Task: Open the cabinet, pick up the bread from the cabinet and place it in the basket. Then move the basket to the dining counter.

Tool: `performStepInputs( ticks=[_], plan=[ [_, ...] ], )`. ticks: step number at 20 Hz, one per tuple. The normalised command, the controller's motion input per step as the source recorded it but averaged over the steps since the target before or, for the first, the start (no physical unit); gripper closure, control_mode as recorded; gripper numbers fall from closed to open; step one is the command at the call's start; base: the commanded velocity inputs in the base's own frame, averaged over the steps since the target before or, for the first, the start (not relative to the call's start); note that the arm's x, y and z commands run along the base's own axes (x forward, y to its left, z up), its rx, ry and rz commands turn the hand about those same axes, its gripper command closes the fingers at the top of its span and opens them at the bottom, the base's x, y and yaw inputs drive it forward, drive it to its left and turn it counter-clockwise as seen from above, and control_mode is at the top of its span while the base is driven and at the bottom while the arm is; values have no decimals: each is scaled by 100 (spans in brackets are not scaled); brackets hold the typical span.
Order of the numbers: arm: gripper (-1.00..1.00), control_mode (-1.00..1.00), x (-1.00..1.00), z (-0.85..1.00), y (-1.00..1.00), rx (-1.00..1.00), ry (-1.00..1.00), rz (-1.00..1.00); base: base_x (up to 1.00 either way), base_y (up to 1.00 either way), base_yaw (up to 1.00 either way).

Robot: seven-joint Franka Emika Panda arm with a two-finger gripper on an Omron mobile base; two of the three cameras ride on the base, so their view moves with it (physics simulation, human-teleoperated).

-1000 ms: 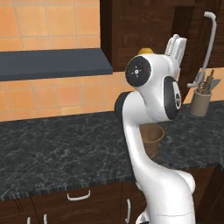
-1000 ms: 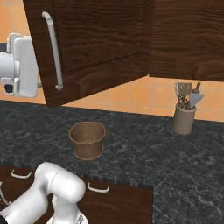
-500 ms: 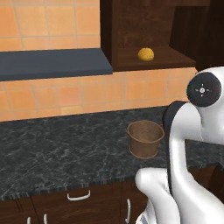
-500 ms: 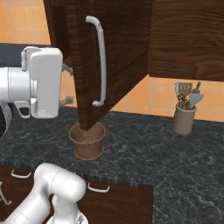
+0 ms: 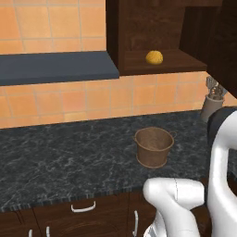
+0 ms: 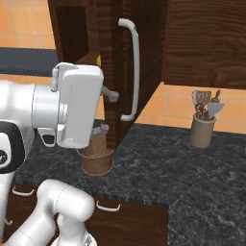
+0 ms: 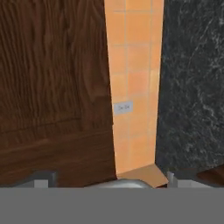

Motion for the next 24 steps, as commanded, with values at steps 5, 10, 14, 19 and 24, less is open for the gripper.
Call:
performStepInputs(
  ticks=[5,10,14,19,24],
  plan=[
    [-100,-100,3,0,100,-10,0,5,0,0,0],
    [-100,-100,-32,0,100,-24,1,1,0,0,0],
    [-100,-100,95,4,100,-16,28,14,0,0,0],
    [-100,-100,66,5,31,-14,46,49,0,0,0],
    [-100,-100,14,6,-1,-32,56,60,0,0,0]
  ],
)
